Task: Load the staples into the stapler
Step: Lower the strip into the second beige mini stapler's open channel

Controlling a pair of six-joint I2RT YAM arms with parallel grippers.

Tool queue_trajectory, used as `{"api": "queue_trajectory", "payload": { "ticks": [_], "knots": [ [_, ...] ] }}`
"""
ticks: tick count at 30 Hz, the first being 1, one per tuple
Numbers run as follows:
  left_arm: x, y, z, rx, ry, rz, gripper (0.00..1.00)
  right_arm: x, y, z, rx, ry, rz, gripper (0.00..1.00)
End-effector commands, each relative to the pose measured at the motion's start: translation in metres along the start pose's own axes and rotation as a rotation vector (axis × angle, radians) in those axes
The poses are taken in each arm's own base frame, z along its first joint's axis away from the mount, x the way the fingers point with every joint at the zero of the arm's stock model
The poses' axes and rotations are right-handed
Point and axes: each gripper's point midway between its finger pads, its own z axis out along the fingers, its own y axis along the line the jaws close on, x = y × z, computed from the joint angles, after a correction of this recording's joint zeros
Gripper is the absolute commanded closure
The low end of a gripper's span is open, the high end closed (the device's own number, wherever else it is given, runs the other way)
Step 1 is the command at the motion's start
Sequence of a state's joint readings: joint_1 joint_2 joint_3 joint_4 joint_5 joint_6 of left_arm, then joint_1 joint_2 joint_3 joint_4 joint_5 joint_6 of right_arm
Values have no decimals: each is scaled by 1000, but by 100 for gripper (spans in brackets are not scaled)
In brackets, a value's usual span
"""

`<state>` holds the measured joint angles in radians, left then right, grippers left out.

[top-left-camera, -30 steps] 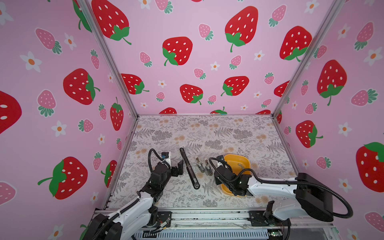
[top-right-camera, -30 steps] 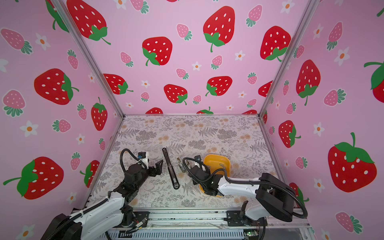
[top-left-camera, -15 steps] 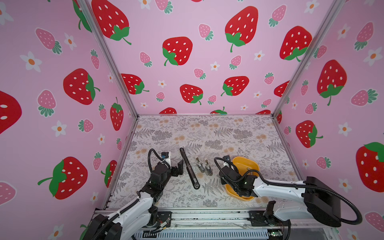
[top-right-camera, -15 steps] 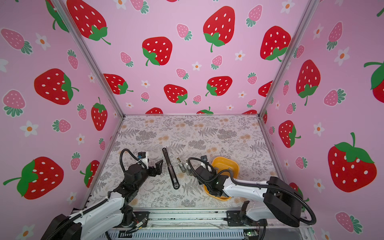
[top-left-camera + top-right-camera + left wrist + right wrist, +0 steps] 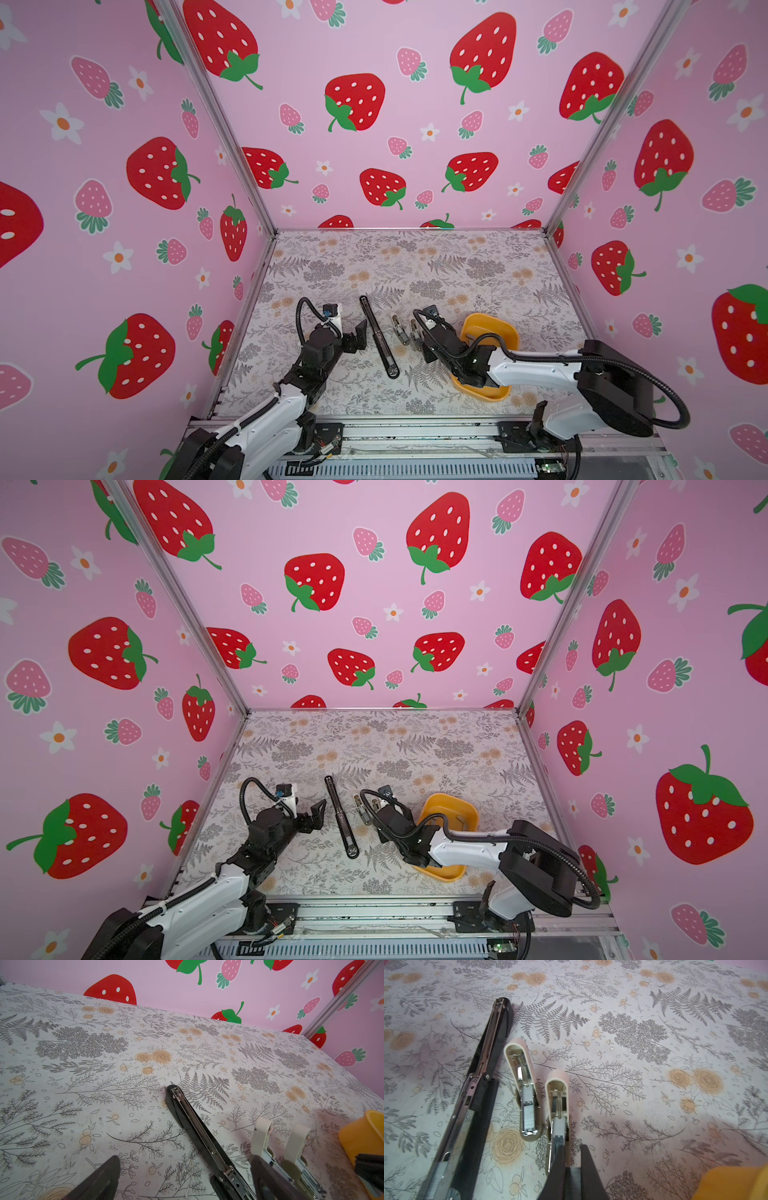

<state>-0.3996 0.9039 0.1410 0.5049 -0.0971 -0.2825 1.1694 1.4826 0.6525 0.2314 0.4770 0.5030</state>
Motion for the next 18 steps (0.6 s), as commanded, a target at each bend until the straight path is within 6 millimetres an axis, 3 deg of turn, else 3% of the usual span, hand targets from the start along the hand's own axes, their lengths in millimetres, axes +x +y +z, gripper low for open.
{"api": "queue_trajectory", "payload": {
  "ticks": [1, 18],
  "knots": [
    [-18, -3, 0, -2, -50, 9, 1, -23, 21, 2, -91, -93, -11, 86],
    [-18, -3, 1, -1, -48, 11, 1, -6, 22, 19, -128, -101, -7, 86]
  ]
}}
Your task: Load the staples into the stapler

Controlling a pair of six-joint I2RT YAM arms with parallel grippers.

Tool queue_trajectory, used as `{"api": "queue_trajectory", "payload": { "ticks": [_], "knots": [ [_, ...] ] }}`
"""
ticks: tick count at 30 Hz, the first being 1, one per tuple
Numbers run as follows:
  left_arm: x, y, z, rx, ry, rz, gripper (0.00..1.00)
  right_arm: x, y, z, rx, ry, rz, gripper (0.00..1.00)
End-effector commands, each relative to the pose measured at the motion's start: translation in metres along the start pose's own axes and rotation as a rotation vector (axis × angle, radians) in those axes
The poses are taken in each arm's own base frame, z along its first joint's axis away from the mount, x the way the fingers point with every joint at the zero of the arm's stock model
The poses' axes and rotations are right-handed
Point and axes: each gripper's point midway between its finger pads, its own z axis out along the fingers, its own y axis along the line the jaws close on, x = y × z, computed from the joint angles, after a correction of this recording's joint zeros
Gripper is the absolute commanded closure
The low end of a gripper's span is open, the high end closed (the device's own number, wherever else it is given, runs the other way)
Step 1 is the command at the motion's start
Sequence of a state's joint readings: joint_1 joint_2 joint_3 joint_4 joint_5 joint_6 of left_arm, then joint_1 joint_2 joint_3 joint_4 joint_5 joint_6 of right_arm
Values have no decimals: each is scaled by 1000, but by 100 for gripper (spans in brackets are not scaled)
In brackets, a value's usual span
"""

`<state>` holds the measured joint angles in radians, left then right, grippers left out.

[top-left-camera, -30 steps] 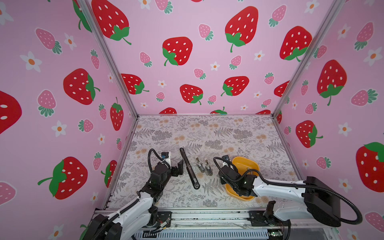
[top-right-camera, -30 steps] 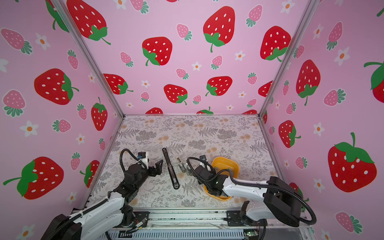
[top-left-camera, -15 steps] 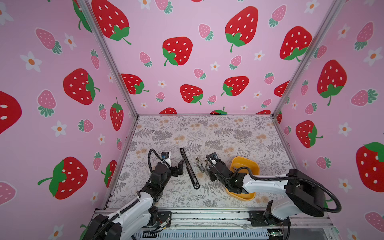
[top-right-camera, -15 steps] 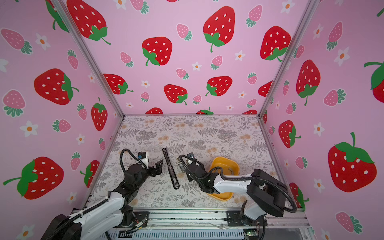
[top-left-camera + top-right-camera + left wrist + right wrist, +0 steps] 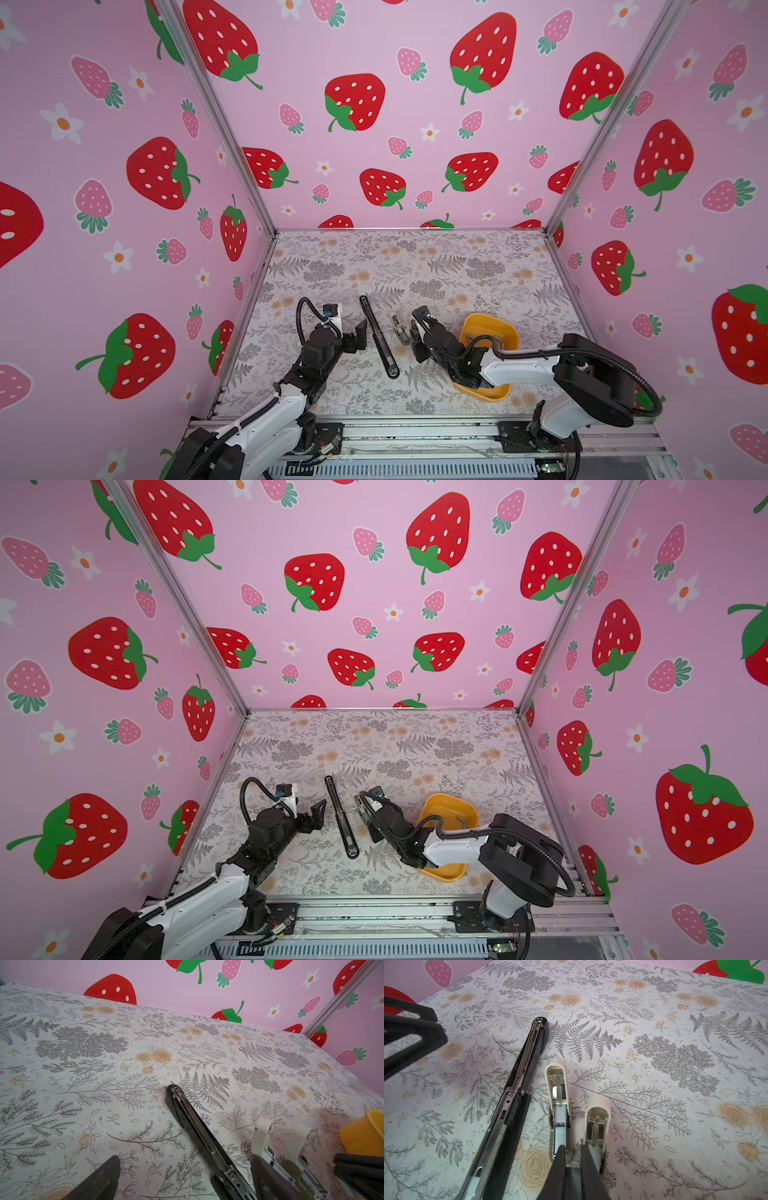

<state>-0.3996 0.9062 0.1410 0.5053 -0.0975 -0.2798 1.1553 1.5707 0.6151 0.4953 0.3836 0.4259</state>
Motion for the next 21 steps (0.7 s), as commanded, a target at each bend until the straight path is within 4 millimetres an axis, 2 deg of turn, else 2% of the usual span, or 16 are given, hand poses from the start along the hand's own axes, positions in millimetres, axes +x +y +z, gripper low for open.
{"api": "queue_trajectory", "payload": {
  "ticks": [1, 11, 21],
  "knots": [
    [-18, -3, 0, -1, -49, 8, 1, 3, -2, 3, -8, -14, 5, 86],
    [-18, -3, 1, -1, -49, 9, 1, 14, -11, 9, 11, 1, 18, 86],
    [-17, -3, 1, 0, -49, 8, 1, 25, -11, 15, 8, 21, 28, 87]
  ]
}}
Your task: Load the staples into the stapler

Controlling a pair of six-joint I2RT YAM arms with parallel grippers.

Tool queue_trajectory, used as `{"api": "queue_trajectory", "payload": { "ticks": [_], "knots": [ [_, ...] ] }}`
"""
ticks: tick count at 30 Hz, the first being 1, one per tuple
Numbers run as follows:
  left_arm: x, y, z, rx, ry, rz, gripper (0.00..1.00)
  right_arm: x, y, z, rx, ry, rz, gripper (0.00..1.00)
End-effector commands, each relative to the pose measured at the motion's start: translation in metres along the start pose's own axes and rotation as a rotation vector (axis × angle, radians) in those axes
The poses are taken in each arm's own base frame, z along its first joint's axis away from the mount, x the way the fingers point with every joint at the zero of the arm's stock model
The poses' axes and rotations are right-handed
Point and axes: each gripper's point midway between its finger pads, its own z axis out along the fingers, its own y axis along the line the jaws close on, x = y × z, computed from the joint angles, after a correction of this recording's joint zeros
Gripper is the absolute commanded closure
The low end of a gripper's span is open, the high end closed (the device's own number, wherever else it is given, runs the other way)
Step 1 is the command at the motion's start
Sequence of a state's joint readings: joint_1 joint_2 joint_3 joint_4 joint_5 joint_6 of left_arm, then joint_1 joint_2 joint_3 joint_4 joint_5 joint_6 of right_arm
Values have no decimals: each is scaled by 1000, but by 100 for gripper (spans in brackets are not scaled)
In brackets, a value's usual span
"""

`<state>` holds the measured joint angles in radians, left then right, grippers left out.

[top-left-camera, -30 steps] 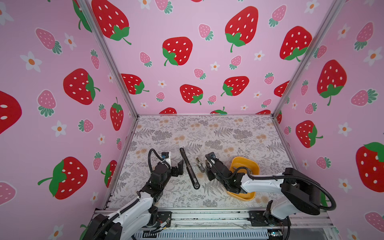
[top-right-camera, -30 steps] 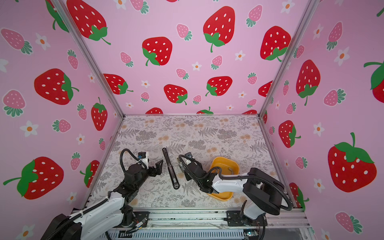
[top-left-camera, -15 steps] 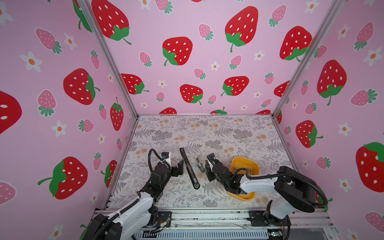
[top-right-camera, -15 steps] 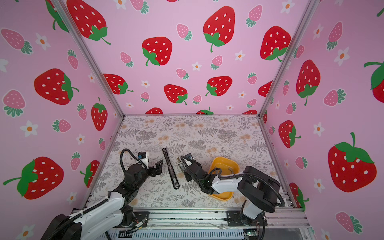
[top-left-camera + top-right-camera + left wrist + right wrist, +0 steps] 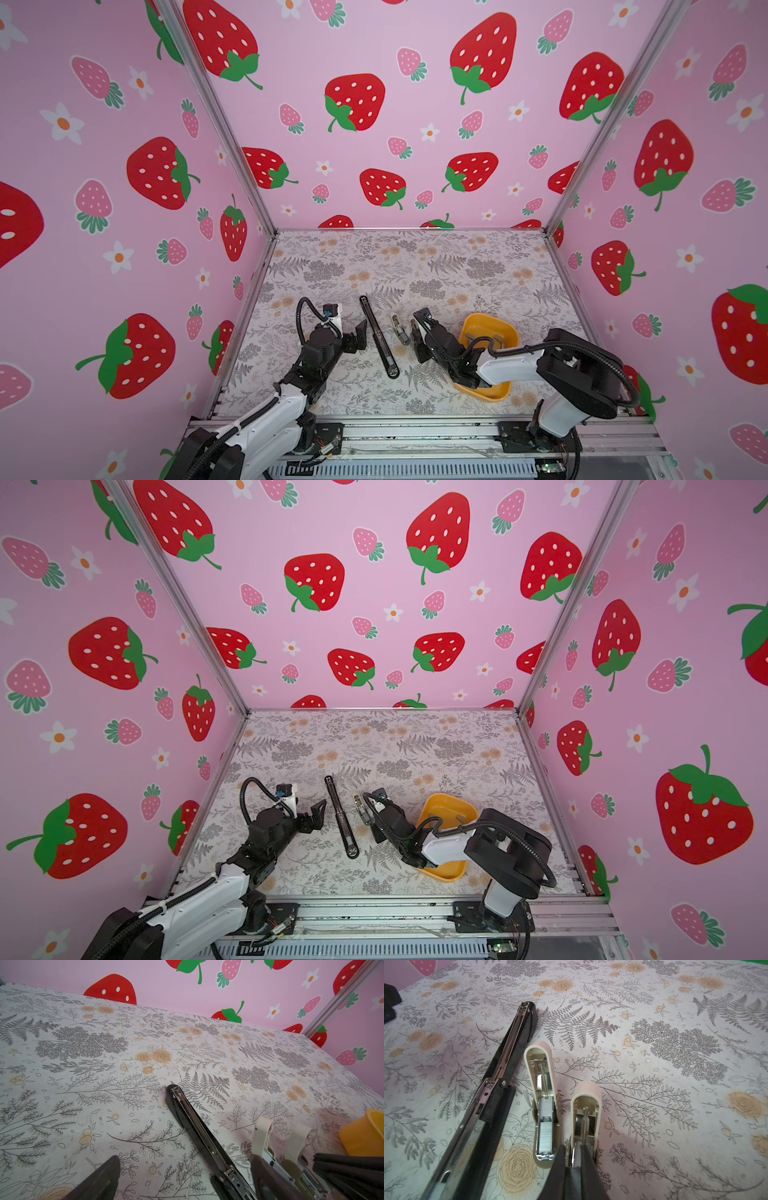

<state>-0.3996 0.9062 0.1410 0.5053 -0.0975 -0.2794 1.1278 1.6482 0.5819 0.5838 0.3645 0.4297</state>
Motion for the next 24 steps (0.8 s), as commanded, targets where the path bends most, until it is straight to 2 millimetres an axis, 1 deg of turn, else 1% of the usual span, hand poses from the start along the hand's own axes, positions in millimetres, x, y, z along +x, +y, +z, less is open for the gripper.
{"api": "queue_trajectory", "payload": {
  "ticks": [1, 9, 24],
  "knots": [
    [-18, -3, 1, 0, -49, 8, 1, 5, -1, 1, -5, -1, 19, 87],
    [-18, -4, 0, 1, -51, 8, 1, 9, -6, 4, 19, 5, 11, 87],
    [-18, -4, 0, 1, -51, 9, 1, 14, -7, 8, 27, 20, 9, 87]
  ]
}}
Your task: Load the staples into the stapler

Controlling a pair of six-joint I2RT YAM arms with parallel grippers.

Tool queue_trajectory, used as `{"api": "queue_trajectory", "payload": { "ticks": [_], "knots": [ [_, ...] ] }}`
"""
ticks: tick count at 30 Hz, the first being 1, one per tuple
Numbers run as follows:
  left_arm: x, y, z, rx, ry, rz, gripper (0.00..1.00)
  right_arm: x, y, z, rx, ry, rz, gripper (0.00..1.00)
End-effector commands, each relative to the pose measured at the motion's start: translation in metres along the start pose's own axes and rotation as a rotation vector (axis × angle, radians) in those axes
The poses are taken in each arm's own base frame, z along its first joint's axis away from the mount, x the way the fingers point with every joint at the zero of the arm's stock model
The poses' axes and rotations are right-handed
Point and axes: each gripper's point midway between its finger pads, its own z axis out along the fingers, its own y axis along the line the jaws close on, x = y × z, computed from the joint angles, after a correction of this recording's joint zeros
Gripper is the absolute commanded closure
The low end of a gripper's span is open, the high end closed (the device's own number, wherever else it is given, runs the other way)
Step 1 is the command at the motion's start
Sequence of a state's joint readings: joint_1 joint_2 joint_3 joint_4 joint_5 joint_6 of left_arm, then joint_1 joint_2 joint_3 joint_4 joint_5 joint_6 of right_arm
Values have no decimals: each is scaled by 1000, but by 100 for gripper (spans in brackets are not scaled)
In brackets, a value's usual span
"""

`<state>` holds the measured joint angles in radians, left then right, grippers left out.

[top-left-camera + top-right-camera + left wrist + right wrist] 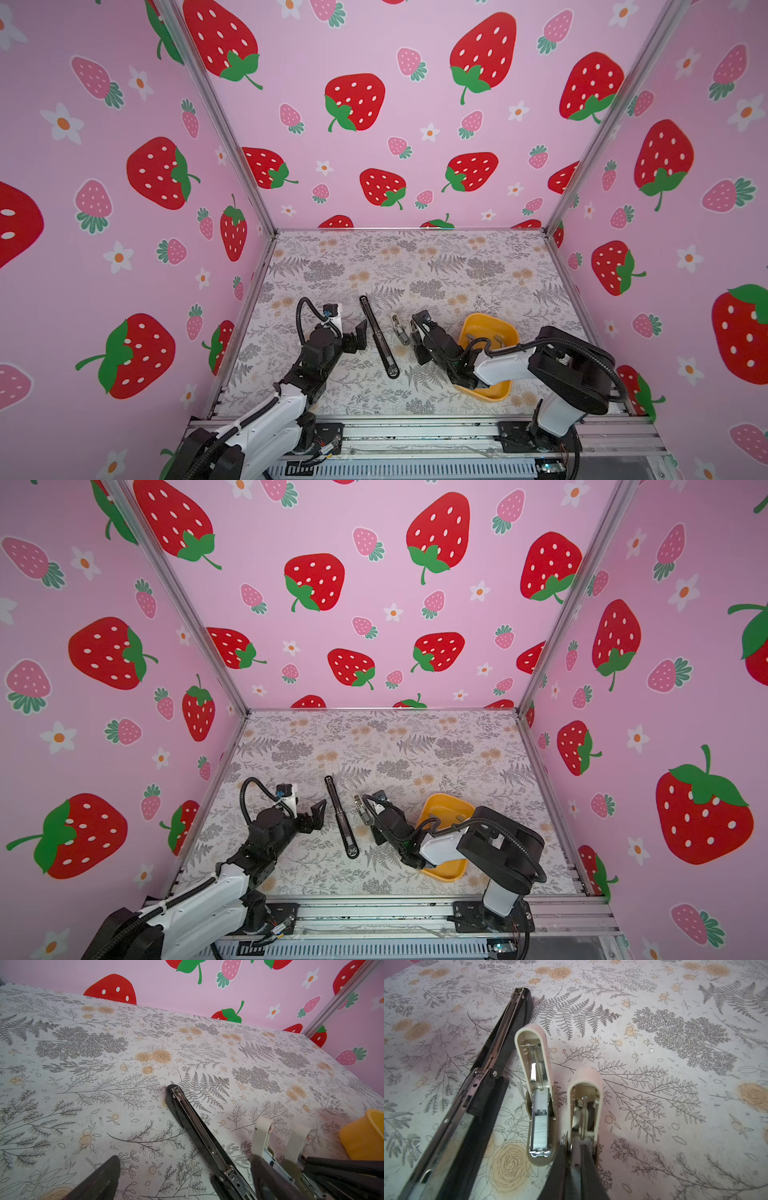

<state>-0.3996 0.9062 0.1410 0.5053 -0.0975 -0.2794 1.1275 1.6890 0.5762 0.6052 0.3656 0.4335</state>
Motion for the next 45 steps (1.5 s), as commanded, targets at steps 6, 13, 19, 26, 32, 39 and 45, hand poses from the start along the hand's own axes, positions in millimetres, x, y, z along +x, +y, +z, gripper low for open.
{"api": "queue_trajectory", "payload": {
  "ticks": [6, 13, 19, 26, 32, 39, 45],
  "knots": [
    [-19, -4, 0, 2, -52, 7, 1, 1, -6, 0, 25, -4, 14, 87],
    [-19, -4, 1, 0, -52, 10, 1, -15, -2, -9, 0, -35, 18, 90],
    [-18, -3, 1, -2, -50, 9, 1, -17, -4, -12, 5, -39, 20, 90],
    [-18, -4, 1, -1, -50, 8, 1, -7, -5, -4, 23, -12, 12, 89],
    [-18, -3, 1, -4, -50, 9, 1, -1, -6, 2, 33, 4, 8, 90],
    [-18, -3, 2, -4, -46, 10, 1, 0, -7, 2, 39, 7, 6, 90],
    [-19, -3, 2, -8, -48, 10, 1, 3, -7, 0, 36, 12, 20, 90]
  ]
}}
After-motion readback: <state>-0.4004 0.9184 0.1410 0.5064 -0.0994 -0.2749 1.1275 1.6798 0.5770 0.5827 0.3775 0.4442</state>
